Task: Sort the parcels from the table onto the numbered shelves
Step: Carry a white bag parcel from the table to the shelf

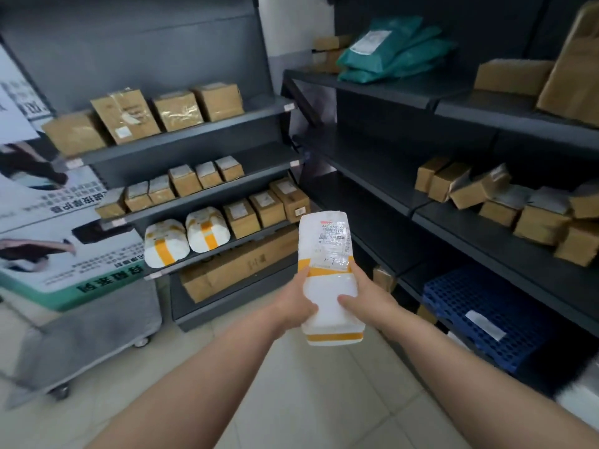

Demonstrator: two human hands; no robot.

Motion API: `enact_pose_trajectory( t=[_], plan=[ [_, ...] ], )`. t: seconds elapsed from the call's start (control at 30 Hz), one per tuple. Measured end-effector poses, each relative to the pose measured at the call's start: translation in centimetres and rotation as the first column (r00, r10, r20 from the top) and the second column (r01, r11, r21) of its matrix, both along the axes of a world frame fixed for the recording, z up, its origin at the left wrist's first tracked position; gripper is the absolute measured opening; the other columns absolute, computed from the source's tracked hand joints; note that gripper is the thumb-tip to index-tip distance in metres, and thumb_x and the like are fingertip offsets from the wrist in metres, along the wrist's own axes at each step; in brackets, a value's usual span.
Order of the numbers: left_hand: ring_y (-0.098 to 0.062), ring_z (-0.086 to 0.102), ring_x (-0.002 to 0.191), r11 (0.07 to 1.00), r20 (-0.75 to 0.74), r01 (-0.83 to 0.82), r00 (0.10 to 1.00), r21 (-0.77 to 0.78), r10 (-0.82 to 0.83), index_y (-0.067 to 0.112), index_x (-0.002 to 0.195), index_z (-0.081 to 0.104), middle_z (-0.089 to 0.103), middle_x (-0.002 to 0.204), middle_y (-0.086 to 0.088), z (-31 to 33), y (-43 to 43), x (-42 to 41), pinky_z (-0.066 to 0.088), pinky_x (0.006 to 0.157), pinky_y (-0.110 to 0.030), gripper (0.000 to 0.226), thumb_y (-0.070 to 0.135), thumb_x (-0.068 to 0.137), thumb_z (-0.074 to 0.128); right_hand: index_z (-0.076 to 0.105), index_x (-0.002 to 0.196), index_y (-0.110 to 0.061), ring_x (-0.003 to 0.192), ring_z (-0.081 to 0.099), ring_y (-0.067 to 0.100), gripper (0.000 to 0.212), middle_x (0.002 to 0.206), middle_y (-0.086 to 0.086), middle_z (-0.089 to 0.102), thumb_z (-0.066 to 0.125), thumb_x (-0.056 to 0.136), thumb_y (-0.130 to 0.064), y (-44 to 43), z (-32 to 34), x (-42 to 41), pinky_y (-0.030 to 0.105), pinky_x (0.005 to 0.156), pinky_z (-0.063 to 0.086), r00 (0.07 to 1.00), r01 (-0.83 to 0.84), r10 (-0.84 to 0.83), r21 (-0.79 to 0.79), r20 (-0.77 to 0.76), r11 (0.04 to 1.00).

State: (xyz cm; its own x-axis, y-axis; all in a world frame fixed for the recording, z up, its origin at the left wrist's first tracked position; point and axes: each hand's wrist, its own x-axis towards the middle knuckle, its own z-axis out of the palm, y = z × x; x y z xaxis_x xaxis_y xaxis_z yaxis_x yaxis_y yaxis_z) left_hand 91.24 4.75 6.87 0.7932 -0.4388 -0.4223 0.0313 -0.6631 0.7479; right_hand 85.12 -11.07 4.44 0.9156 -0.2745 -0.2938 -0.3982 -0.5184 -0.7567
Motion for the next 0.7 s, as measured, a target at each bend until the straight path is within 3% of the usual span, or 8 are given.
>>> enact_pose_trajectory(
  t=[0.07, 0.2, 0.3, 0.4, 0.47, 0.6, 0.7],
  plan=[
    [-0.018, 0.046, 0.108, 0.999, -0.005, -0.047, 0.999, 0.012, 0.047, 0.032, 0.154, 0.012, 0.04, 0.114, 0.007, 0.2, -1.3, 1.5, 0.05, 0.096, -0.04, 0.085, 0.002, 0.089, 0.058, 0.004, 0.148, -0.049, 0.105, 0.059, 0.019, 0.081, 0.13, -0.01, 0.056, 0.056, 0.088, -0.03, -1.6, 0.3, 2.3, 0.041, 0.091, 0.05, 0.998, -0.059, 0.059, 0.012, 0.007, 0.998],
    [-0.022, 0.051, 0.109, 0.991, -0.01, -0.128, 0.992, 0.042, 0.128, 0.033, 0.154, 0.01, 0.044, 0.112, 0.004, 0.4, -2.7, 4.0, 0.051, 0.094, -0.041, 0.086, 0.004, 0.088, 0.057, 0.01, 0.144, -0.054, 0.106, 0.058, 0.018, 0.079, 0.13, -0.012, 0.054, 0.057, 0.087, -0.028, -3.2, 0.2, 6.1, 0.041, 0.091, 0.051, 0.993, -0.116, 0.116, 0.053, 0.017, 0.992],
    [-0.025, 0.051, 0.115, 0.982, -0.006, -0.175, 0.984, 0.071, 0.176, 0.036, 0.154, 0.009, 0.048, 0.125, -0.001, 0.4, -3.1, 6.6, 0.049, 0.098, -0.046, 0.087, 0.005, 0.088, 0.057, 0.008, 0.146, -0.051, 0.104, 0.058, 0.016, 0.08, 0.131, -0.01, 0.053, 0.058, 0.087, -0.029, -3.6, -0.1, 9.1, 0.035, 0.085, 0.052, 0.991, -0.134, 0.134, 0.064, 0.011, 0.989],
    [-0.02, 0.051, 0.108, 0.978, -0.004, -0.203, 0.979, 0.052, 0.204, 0.036, 0.154, 0.012, 0.046, 0.111, 0.006, 0.1, -3.3, 10.0, 0.049, 0.098, -0.044, 0.085, 0.004, 0.089, 0.057, 0.009, 0.146, -0.052, 0.098, 0.059, 0.014, 0.08, 0.127, -0.012, 0.056, 0.058, 0.087, -0.028, -3.8, 0.0, 12.9, 0.033, 0.081, 0.052, 0.985, -0.174, 0.173, 0.07, 0.016, 0.982],
    [-0.016, 0.051, 0.101, 0.977, -0.005, -0.214, 0.977, 0.029, 0.214, 0.035, 0.153, 0.014, 0.045, 0.101, 0.012, -0.2, -3.2, 12.5, 0.051, 0.095, -0.042, 0.085, 0.002, 0.088, 0.057, 0.01, 0.145, -0.053, 0.1, 0.06, 0.015, 0.08, 0.126, -0.012, 0.057, 0.058, 0.086, -0.027, -3.8, 0.1, 15.5, 0.037, 0.085, 0.052, 0.982, -0.188, 0.187, 0.064, 0.02, 0.98],
    [-0.023, 0.054, 0.11, 0.975, -0.02, -0.22, 0.975, 0.019, 0.221, 0.038, 0.153, 0.012, 0.049, 0.12, 0.003, -0.8, -2.8, 18.8, 0.054, 0.09, -0.042, 0.088, 0.002, 0.087, 0.058, 0.013, 0.144, -0.053, 0.106, 0.058, 0.02, 0.078, 0.127, -0.009, 0.057, 0.056, 0.085, -0.027, -3.8, 0.4, 21.7, 0.044, 0.091, 0.05, 0.973, -0.229, 0.228, 0.022, 0.029, 0.973],
    [-0.011, 0.051, 0.097, 0.983, 0.002, -0.185, 0.983, -0.001, 0.185, 0.037, 0.152, 0.017, 0.048, 0.102, 0.014, -0.9, -2.8, 24.7, 0.049, 0.072, -0.025, 0.086, 0.002, 0.087, 0.059, 0.013, 0.145, -0.051, 0.102, 0.059, 0.018, 0.076, 0.124, -0.009, 0.058, 0.056, 0.087, -0.027, -3.7, 0.7, 27.2, 0.042, 0.087, 0.052, 0.973, -0.229, 0.228, 0.003, 0.033, 0.974]
  ],
)
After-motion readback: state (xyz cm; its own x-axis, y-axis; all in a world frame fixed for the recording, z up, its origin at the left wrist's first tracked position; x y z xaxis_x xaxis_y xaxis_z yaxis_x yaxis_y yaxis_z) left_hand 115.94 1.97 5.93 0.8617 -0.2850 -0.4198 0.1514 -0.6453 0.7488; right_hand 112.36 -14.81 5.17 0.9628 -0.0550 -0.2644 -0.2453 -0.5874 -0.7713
